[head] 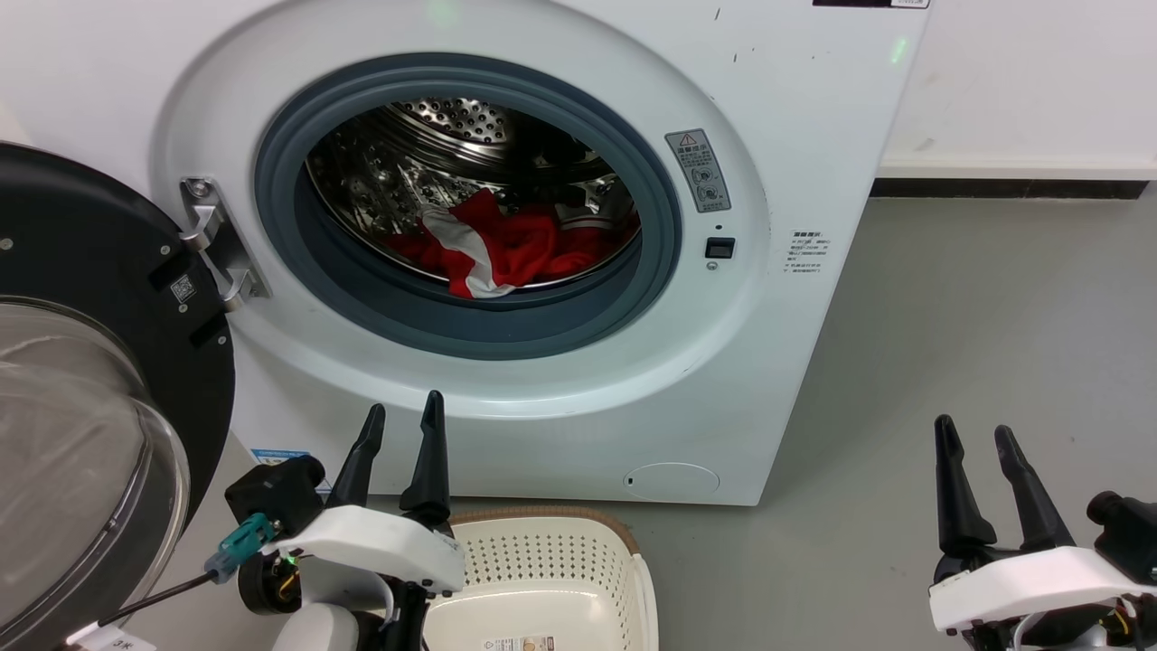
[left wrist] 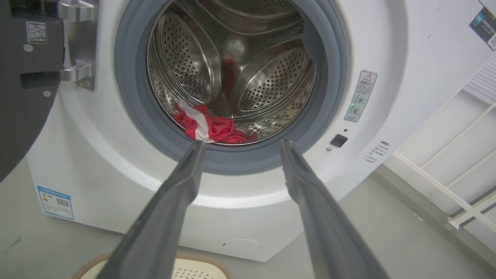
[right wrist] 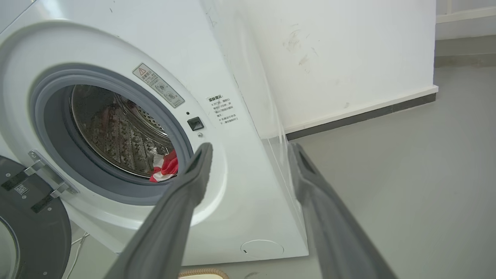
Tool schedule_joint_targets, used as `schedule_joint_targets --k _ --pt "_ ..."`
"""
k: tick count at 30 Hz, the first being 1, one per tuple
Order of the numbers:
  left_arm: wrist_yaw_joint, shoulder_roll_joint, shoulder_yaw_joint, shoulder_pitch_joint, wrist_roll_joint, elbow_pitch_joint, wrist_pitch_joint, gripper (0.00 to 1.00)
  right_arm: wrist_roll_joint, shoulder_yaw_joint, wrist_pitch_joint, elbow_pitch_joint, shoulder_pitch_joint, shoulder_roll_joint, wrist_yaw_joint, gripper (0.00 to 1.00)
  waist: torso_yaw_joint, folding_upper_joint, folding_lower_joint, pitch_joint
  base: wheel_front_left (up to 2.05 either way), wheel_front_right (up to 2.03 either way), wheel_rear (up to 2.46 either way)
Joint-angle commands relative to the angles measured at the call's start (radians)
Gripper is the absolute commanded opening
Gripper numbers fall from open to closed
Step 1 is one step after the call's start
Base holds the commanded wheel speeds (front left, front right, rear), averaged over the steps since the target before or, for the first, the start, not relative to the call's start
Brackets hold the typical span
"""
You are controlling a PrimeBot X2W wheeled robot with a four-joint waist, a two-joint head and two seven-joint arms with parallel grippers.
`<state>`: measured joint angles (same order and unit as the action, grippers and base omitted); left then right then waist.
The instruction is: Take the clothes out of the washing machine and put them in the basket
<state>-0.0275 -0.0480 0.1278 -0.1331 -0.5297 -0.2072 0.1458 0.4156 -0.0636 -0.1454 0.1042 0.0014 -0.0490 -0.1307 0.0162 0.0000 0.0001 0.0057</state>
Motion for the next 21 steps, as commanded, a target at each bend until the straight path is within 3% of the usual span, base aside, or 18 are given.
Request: schedule_joint_targets --k 1,21 --pt "0.003 -0.003 0.005 -0.027 0.026 0.004 0.009 1.0 -0.028 0.0 -0.01 -0.006 0.002 -0.002 0.0 1.0 0.0 0.0 0.0 0.0 0.0 0.0 0.0" --pt "0.029 -0.003 0.032 -0.03 0.217 -0.016 0.057 1.0 -0.235 -0.004 -0.054 -0.014 0.006 -0.002 0.0 1.0 0.008 0.0 -0.0001 0.003 0.0 0.0 0.0"
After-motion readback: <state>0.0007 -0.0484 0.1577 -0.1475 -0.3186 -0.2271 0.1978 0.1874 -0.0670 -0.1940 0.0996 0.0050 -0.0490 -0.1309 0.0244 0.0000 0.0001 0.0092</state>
